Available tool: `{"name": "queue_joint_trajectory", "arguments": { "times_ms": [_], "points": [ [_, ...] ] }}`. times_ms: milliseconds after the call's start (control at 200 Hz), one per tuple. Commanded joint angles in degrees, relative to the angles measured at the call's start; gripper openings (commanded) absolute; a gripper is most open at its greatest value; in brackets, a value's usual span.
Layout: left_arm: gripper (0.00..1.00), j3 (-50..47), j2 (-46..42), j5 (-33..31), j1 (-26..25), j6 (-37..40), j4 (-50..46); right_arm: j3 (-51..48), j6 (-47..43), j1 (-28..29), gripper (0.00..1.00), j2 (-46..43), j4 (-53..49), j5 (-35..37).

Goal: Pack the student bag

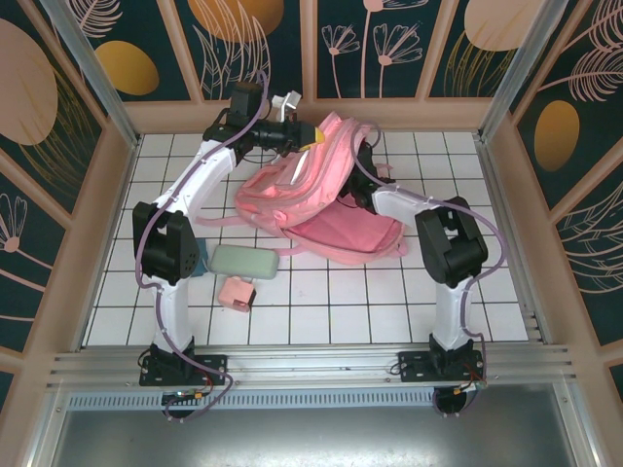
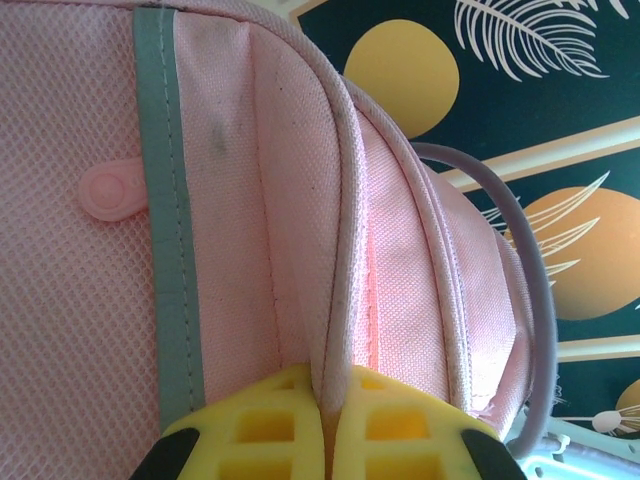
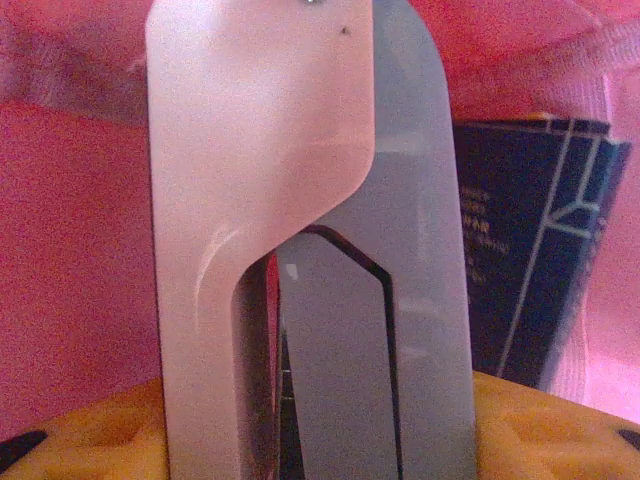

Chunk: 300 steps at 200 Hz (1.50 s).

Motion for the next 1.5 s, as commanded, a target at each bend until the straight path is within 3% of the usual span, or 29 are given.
{"name": "queue_joint_trajectory", "arguments": {
  "times_ms": [0,185,325,606,776,896,1011,1186,1256,1376,1496],
  "points": [
    [0.0,2.3,-1.7,5.3,-0.6,-0.2,9.3,5.1,0.5,-0.3,0.61,2.7,2.3,1.8],
    [0.0,2.0,-1.7,5.0,0.0,-0.5,9.3,4.7,-4.7,-1.5,0.87,1.6,8.6,-3.3],
    [0.0,1.3,-1.6,4.4,1.0,-1.3,9.7,-0.6,-9.9,-2.1,0.91,-4.0,12.8,-6.1],
    [0.0,1.4,-0.8,1.5,2.2,-1.8,8.7,-15.9,-19.5,-2.5,0.86,-21.8,9.0,0.3],
    [0.0,1.8,-0.3,-0.9,2.3,-1.4,7.2,-25.7,-24.5,-0.6,0.83,-35.2,0.3,13.3],
    [0.0,-0.1,-0.5,-2.8,2.2,-1.6,7.6,-35.3,-35.0,4.6,0.78,-47.7,3.7,19.7],
    [0.0,-3.8,-1.1,-4.2,2.0,-1.1,8.9,-39.1,-50.0,12.4,0.76,-54.3,3.6,17.4],
    [0.0,-9.7,-2.1,-6.7,1.7,1.8,8.8,-37.8,-57.9,19.7,0.78,-52.2,-4.0,6.9],
    [0.0,-12.9,-2.9,-7.5,1.7,1.8,10.6,-38.0,-62.0,22.7,0.8,-50.6,-3.4,-0.5],
    [0.0,-17.0,-3.8,-9.2,1.5,1.2,12.8,-34.3,-67.6,29.1,0.83,-43.1,-5.2,-3.5],
    [0.0,-18.5,-3.3,-8.6,1.1,-1.8,15.8,-27.4,-72.3,34.8,0.89,-32.7,-8.8,-2.1]
  ]
}}
